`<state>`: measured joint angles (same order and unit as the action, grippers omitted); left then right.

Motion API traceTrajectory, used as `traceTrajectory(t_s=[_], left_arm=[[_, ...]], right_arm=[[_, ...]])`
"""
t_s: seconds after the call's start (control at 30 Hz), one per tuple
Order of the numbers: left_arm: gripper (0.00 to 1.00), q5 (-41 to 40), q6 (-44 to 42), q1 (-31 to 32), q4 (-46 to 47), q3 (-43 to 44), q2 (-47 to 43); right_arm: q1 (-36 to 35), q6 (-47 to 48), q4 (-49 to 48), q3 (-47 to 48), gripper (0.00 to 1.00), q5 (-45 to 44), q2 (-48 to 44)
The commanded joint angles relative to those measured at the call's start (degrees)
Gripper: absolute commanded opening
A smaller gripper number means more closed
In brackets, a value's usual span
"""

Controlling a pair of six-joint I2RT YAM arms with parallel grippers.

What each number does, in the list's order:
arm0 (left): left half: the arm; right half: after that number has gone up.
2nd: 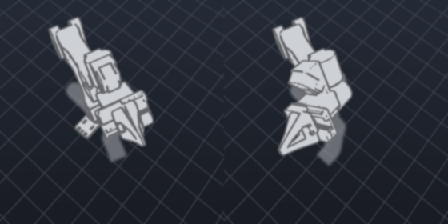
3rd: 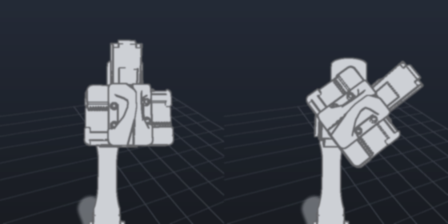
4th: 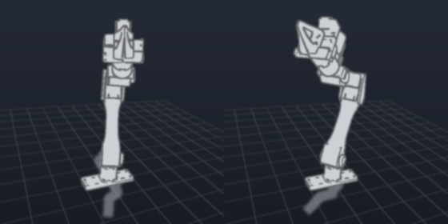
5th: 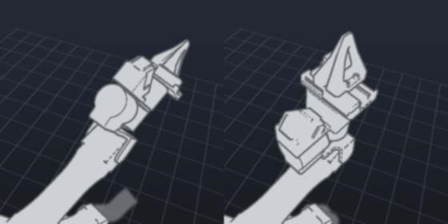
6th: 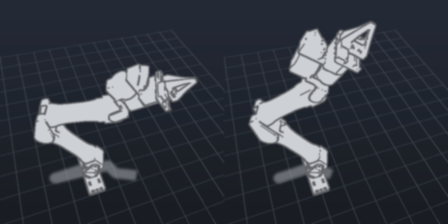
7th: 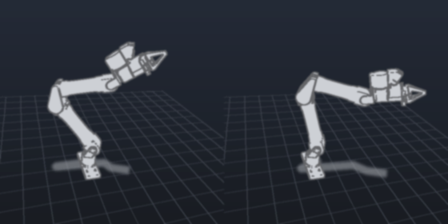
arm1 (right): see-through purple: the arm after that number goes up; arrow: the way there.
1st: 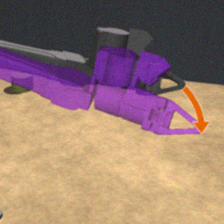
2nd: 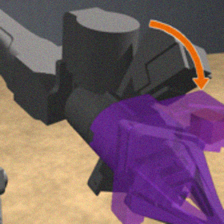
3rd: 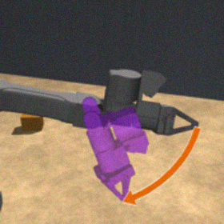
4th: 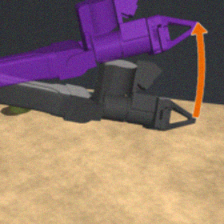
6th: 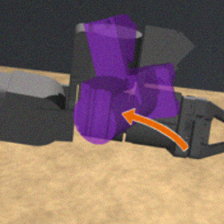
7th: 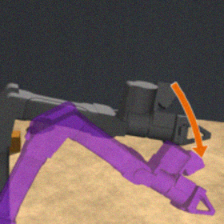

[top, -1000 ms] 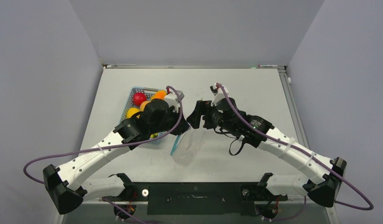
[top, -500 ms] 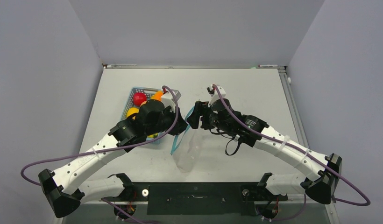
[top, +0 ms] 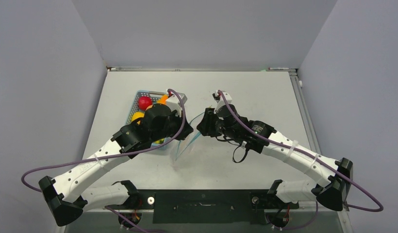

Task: Place the food in the zip-top bag and seal the zipper
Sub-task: Open the zipper of the food storage bag.

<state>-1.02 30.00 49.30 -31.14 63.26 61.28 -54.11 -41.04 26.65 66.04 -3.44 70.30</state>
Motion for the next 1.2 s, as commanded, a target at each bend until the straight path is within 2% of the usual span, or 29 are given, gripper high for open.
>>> traceTrajectory(t_s=[0.0,0.13,0.17,0.53,0.87,1.17], left_arm=[[0.0,-4.1,-2.2,1.2,-0.7,3.5,-0.7],[0.0,-5.6,-3.0,1.8,-1.6,3.8,-0.5],[0.0,-6.4,-3.1,1.9,-1.8,4.0,-0.4],[0.0,-12.1,-4.6,2.7,-4.2,4.7,0.1],[0.0,-12.4,-5.4,3.1,-4.0,5.7,1.3],[0.0,-14.5,-5.9,5.3,-4.9,7.1,4.3]], right_arm=[[-0.6,-0.6,-1.3,-0.4,0.26,0.7,1.5],[-0.7,-0.7,-1.6,-0.3,0.07,0.5,2.2],[-0.8,-0.7,-1.5,-0.2,0.05,0.4,2.3],[-0.8,0.3,1.4,-3.4,0.05,-3.6,1.0],[-0.9,-0.4,8.5,-11.5,0.05,-9.6,-4.2],[-1.4,-2.4,13.0,-15.7,0.05,-16.7,-4.6]])
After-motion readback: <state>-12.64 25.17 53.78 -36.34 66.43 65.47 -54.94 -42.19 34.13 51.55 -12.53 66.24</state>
